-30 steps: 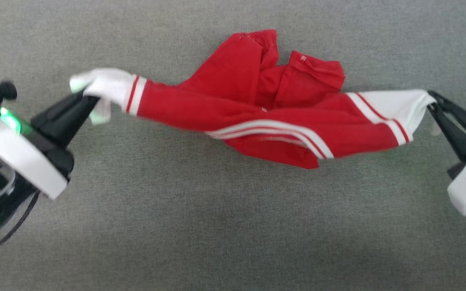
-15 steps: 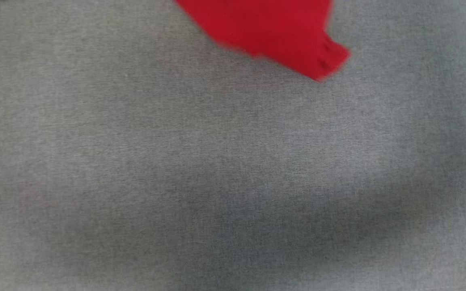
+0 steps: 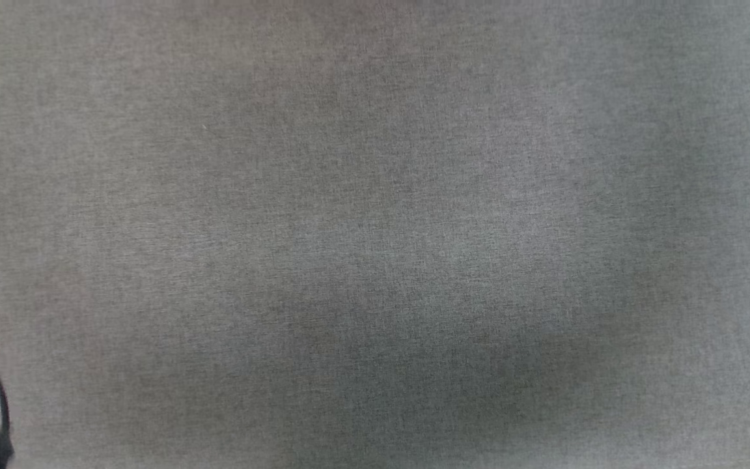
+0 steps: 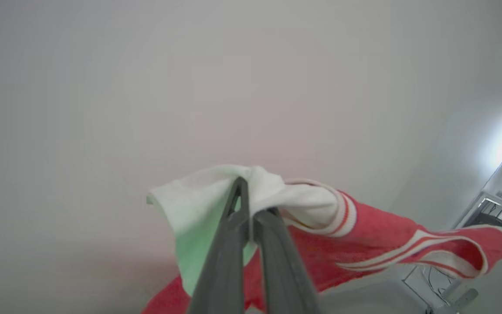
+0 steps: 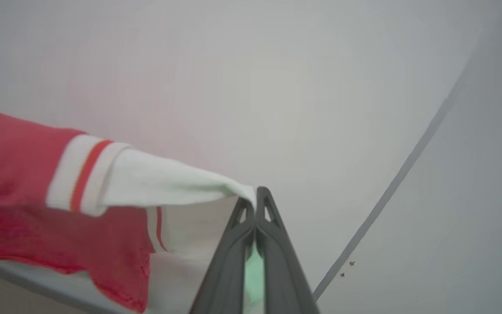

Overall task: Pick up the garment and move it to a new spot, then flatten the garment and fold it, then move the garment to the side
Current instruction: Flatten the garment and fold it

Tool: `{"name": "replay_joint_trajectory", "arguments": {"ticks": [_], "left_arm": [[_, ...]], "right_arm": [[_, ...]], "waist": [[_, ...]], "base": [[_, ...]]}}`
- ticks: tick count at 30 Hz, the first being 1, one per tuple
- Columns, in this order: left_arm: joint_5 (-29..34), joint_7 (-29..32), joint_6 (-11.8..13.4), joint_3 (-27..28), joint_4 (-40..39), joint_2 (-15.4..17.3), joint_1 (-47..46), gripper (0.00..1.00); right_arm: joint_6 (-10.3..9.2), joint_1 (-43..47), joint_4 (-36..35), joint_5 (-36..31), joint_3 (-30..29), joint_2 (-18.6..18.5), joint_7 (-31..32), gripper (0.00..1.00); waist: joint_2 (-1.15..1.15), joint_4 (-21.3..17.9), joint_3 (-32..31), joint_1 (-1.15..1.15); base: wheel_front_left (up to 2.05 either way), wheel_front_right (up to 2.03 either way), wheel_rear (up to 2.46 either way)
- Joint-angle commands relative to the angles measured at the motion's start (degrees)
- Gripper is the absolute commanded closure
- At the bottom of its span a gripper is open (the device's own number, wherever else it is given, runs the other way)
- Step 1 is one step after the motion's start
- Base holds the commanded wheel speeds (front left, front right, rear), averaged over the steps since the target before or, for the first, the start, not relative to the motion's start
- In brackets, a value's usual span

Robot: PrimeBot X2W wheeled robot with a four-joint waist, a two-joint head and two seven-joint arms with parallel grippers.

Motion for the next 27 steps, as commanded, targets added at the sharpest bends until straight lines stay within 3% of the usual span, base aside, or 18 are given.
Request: {"name": "replay_joint_trajectory", "arguments": {"ticks": [1,6,13,20,27], "left_arm": [[-1.1,1.2,0.2,-1.2,-1.4,0.9,4.3,1.00],[-5.7,5.2,0.1,-5.2,-11.3,4.7,20.1,1.00],[-7.2,4.2,0.1,-11.5,-27.9,11.4,39.9,1.00],[-5.4,2.0,0.1,-16.5,-38.3,18.9,51.8,1.00],[-3.8,-0.7,0.1,-19.0,-46.8,26.8,59.4,1.00]], "right_arm": [[-0.16,3.0,0.8,0.6,1.1,-0.5,-0.3,1.00],[-0.16,14.0,-1.5,4.7,6.1,-3.8,1.9,1.00],[-0.16,36.8,-17.2,14.6,8.9,-10.6,12.2,1.00],[-0.16,59.8,-36.9,20.7,2.1,-15.4,25.7,1.00],[-0.16,78.9,-53.1,22.3,-6.8,-13.7,38.6,1.00]], "waist": [[0.00,0.3,-0.8,0.00],[0.00,1.1,-3.4,0.00],[0.00,1.4,-6.3,0.00],[0.00,1.1,-8.5,0.00],[0.00,1.5,-9.4,0.00]], "base": [[0.00,0.00,0.00],[0.00,0.00,0.00],[0.00,0.00,0.00],[0.00,0.00,0.00],[0.00,0.00,0.00]]}}
